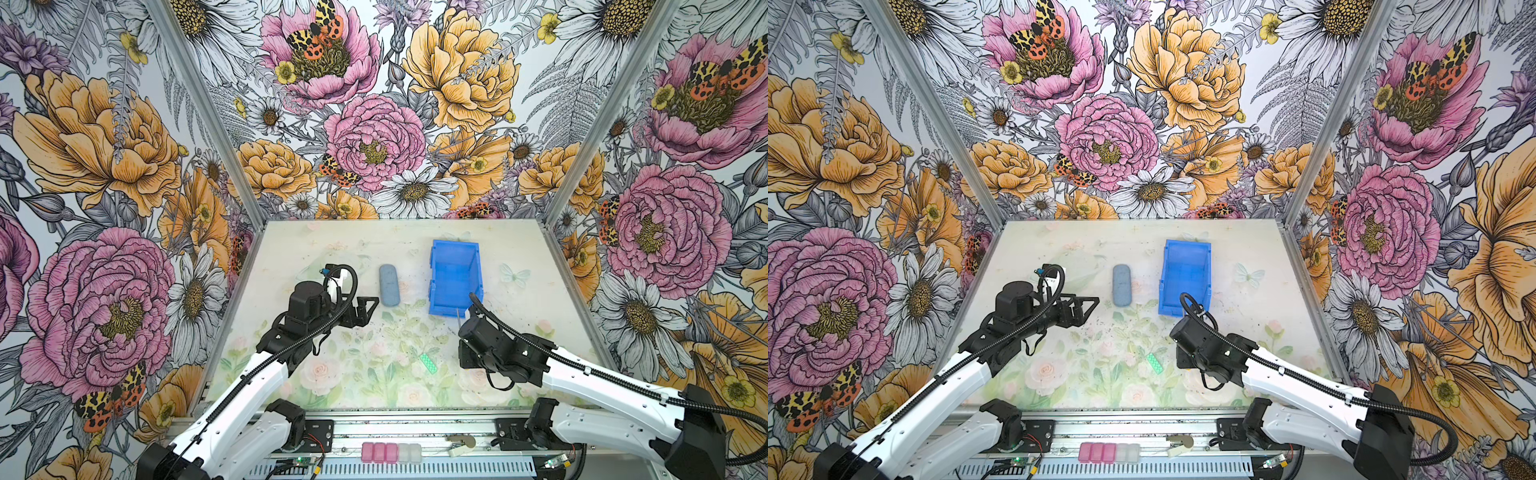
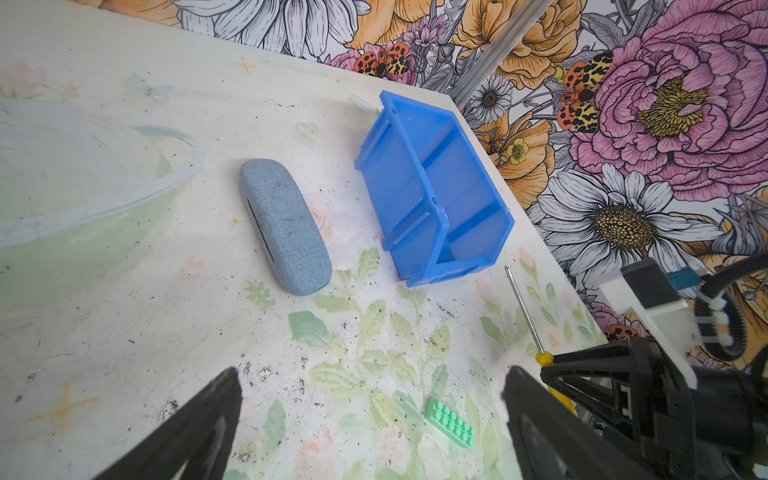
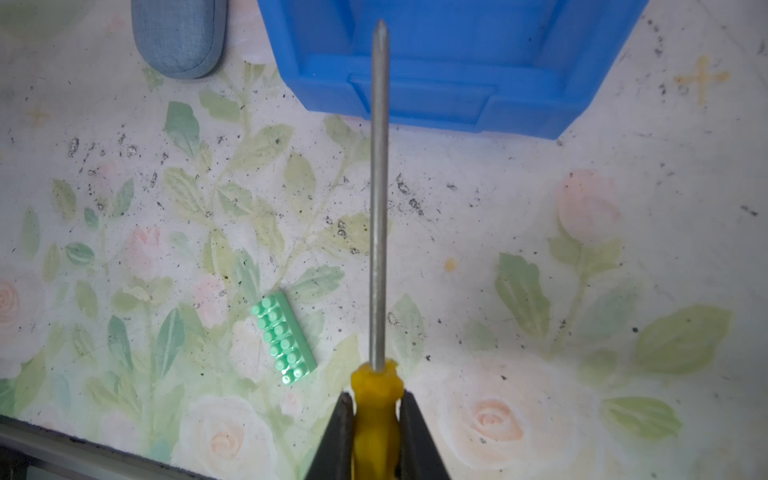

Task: Put the screwdriver in the bin
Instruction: 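Carry the screwdriver with the right gripper over the blue bin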

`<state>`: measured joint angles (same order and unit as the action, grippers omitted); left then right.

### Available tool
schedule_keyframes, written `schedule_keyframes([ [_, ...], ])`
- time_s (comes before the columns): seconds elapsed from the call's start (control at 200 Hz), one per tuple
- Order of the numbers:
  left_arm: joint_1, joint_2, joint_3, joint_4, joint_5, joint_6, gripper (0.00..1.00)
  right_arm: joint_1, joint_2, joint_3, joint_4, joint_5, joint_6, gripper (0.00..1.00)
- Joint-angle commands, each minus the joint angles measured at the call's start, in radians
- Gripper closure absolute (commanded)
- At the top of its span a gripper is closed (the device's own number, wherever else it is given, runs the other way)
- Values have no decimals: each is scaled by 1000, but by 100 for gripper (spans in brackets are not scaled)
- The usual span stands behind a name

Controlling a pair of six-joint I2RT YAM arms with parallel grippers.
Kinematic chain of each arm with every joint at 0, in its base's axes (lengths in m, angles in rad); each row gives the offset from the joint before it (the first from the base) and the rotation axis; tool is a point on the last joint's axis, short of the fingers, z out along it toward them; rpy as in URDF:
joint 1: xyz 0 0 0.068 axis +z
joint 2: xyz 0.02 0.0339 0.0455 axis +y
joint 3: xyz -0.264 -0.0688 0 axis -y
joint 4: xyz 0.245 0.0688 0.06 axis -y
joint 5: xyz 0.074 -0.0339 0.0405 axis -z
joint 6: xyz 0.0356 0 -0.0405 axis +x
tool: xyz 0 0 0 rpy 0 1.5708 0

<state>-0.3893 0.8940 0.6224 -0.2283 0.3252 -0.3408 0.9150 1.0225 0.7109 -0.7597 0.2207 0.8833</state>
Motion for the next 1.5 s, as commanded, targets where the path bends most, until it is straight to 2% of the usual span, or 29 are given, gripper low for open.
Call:
schedule_keyframes([
  [0.0,9,-4,-9,32,-20,16,1,-24,20,82,10,30,-66,100],
  [0.36,19,14,5,69,-16,14,1,-332,149,276,11,-91,-301,100],
  [0.575,20,37,18,79,-16,12,1,-428,317,432,13,-136,-419,100],
  [0.986,26,31,26,66,-42,12,1,-512,615,629,39,-211,-493,100],
  [1.496,46,0,18,56,-54,10,1,-523,777,683,78,-222,-501,100],
])
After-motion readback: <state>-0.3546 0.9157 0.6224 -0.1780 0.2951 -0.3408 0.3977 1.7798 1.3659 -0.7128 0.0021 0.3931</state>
